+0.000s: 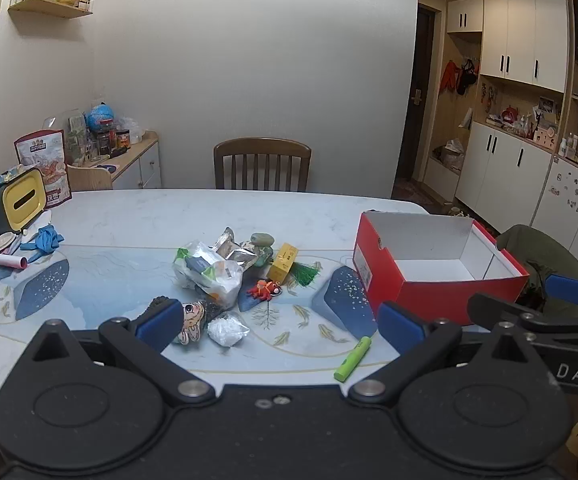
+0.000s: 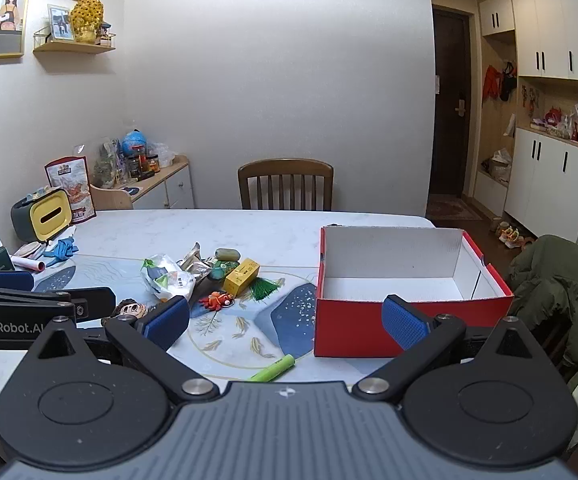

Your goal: Organize objects

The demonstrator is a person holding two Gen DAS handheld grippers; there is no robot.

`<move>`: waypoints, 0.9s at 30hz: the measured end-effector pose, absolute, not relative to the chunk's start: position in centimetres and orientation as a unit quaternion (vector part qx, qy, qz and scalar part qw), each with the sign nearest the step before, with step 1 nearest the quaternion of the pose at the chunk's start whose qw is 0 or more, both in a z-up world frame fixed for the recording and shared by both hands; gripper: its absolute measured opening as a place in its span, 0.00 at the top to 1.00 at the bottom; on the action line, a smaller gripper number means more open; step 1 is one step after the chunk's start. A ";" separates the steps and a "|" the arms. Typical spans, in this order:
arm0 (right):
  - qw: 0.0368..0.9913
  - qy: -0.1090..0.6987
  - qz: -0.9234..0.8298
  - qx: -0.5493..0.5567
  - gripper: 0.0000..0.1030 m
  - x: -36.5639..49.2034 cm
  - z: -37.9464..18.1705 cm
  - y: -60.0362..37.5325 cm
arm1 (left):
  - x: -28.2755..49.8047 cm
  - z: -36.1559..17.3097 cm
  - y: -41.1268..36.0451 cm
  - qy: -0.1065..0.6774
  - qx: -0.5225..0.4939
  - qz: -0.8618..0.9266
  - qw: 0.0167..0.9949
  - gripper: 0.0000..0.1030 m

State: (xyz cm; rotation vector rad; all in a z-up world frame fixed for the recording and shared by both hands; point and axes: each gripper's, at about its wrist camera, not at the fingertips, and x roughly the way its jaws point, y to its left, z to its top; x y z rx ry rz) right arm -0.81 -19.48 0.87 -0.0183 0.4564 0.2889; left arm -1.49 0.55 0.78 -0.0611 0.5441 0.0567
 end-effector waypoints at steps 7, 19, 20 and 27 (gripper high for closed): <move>0.962 0.229 0.150 -0.015 0.00 -0.2 0.6 -18.8 | -0.9 0.4 0.9 0.275 -0.029 0.030 0.960 0.00; 0.956 0.248 0.154 -0.039 0.00 3.5 -0.5 -15.7 | 3.6 -1.4 3.5 0.302 -0.024 -0.002 0.953 0.00; 0.954 0.255 0.153 -0.040 0.00 4.1 -0.7 -15.3 | 4.1 -1.6 3.9 0.306 -0.020 -0.003 0.952 0.00; 0.945 0.297 0.130 -0.050 0.00 7.6 -3.3 -13.3 | 8.1 -3.9 7.7 0.336 -0.016 -0.004 0.942 0.00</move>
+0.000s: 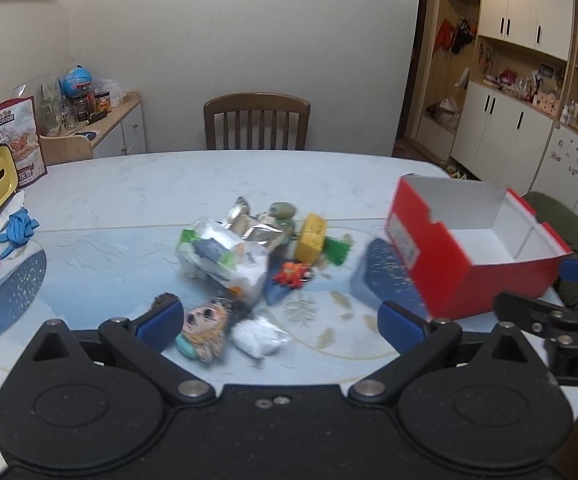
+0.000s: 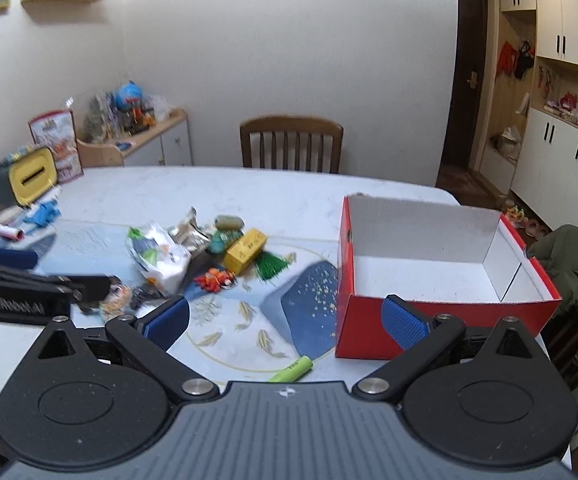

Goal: Organize objects
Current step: 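Move both tools toward the items on the table, then grasp the green tube with the right tool while the left tool grasps the plush doll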

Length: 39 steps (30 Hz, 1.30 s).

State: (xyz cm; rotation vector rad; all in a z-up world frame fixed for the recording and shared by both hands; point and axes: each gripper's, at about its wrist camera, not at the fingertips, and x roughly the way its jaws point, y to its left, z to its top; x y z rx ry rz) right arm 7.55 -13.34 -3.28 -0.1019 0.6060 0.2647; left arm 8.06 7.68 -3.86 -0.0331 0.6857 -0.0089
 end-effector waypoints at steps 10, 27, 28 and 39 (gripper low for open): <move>0.921 0.374 0.097 -0.055 0.00 11.7 -9.0 -11.1 | 12.6 -9.4 11.2 0.380 0.010 -0.016 0.925 0.00; 0.886 0.462 0.035 -0.025 0.19 15.9 -15.3 -9.4 | 16.5 -14.1 15.0 0.431 -0.002 -0.023 0.902 0.12; 0.884 0.466 0.033 -0.021 0.22 16.0 -15.5 -9.4 | 16.6 -14.2 15.1 0.432 -0.005 -0.027 0.901 0.14; 0.873 0.488 0.024 -0.009 0.49 16.8 -16.4 -8.9 | 17.4 -14.6 16.7 0.444 -0.053 -0.039 0.894 0.40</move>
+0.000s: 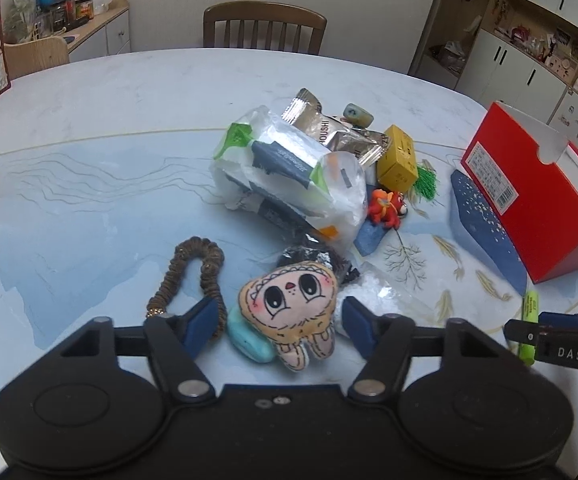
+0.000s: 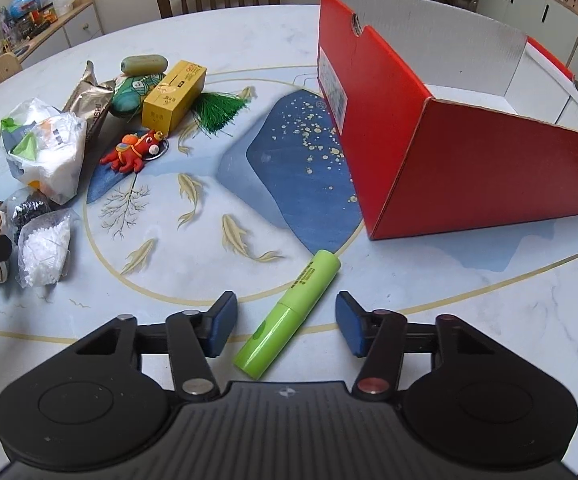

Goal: Organize objects
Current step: 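Grasp the green tube with the right tool while the left tool grasps the plush doll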

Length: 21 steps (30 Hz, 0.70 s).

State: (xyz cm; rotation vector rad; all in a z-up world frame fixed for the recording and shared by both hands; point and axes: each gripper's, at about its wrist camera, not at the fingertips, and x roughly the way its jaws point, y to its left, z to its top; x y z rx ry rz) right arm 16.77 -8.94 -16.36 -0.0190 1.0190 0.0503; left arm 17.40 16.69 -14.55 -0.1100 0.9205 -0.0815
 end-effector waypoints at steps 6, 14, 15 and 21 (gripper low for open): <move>0.872 0.490 0.020 -0.018 0.67 16.9 -16.1 -8.5 | 17.5 -14.5 16.9 0.445 -0.055 -0.049 0.893 0.51; 0.871 0.490 0.019 -0.027 0.84 17.0 -15.7 -8.6 | 17.6 -14.1 17.3 0.448 -0.061 -0.053 0.890 0.54; 0.872 0.489 0.020 -0.026 0.84 16.9 -15.6 -8.7 | 17.6 -13.9 17.3 0.446 -0.061 -0.054 0.891 0.54; 0.875 0.482 0.031 -0.010 0.84 16.2 -13.5 -9.1 | 17.3 -12.1 17.5 0.442 -0.068 -0.067 0.892 0.54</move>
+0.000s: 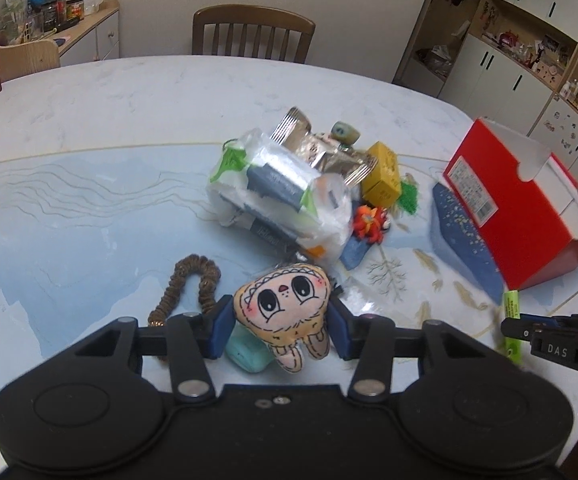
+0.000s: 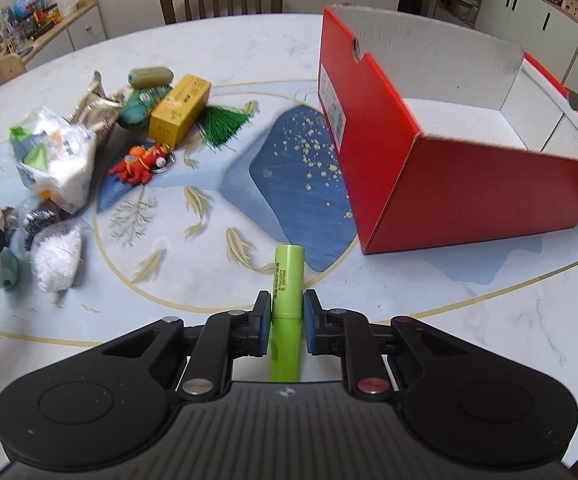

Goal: Organize objects
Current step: 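Grasp the green tube with the right tool while the left tool grasps the plush doll, then carry the green tube and plush doll into the red box and release both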

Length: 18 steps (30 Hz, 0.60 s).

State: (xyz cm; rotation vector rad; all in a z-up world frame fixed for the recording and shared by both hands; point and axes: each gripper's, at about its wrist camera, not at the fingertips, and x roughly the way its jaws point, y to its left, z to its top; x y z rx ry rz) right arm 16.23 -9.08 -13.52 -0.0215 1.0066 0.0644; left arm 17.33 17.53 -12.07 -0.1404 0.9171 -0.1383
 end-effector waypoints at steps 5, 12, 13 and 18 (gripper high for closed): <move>0.885 0.463 0.049 0.004 0.84 15.4 -10.1 -9.8 | 17.7 -9.7 16.9 0.437 -0.082 -0.098 0.890 0.54; 0.900 0.431 0.059 0.012 0.84 15.4 -5.2 -12.0 | 18.1 -6.2 13.3 0.423 -0.061 -0.137 0.894 0.54; 0.901 0.429 0.061 0.013 0.84 15.6 -4.6 -12.6 | 18.1 -5.8 12.6 0.422 -0.056 -0.142 0.894 0.53; 0.905 0.418 0.077 0.017 0.84 16.9 -2.3 -16.0 | 18.6 -4.4 8.8 0.418 -0.038 -0.161 0.893 0.53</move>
